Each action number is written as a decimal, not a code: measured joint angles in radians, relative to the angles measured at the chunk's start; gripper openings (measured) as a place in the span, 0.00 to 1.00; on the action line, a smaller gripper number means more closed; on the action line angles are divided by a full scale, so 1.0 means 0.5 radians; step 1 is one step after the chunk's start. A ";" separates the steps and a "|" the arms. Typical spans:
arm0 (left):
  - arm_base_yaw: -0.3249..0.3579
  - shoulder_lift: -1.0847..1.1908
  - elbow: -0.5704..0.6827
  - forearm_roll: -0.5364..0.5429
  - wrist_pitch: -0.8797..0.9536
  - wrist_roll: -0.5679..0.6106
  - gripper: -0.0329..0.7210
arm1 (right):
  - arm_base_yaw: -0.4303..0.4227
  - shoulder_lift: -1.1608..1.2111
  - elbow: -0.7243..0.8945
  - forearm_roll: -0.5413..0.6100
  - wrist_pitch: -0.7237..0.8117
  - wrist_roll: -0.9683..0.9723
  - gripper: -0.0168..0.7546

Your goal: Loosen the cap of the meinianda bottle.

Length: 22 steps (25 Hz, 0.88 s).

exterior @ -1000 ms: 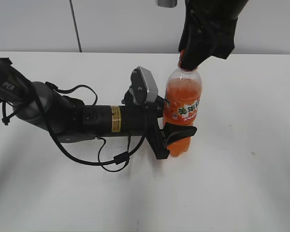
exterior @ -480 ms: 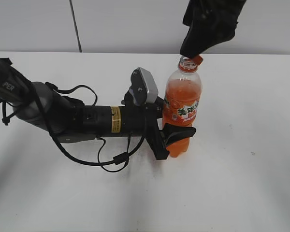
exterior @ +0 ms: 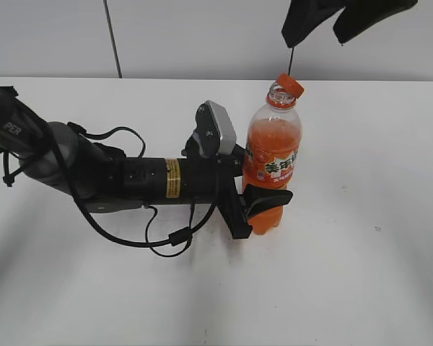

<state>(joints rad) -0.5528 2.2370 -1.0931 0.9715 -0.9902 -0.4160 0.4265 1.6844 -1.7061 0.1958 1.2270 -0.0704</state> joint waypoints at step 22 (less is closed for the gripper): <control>0.000 0.000 0.000 0.043 -0.005 -0.019 0.58 | -0.203 0.148 0.288 0.689 -0.005 -0.201 0.76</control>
<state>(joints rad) -0.5528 2.2370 -1.0931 0.9929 -0.9924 -0.4258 0.3251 1.7582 -1.5620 0.5404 1.2246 -0.1707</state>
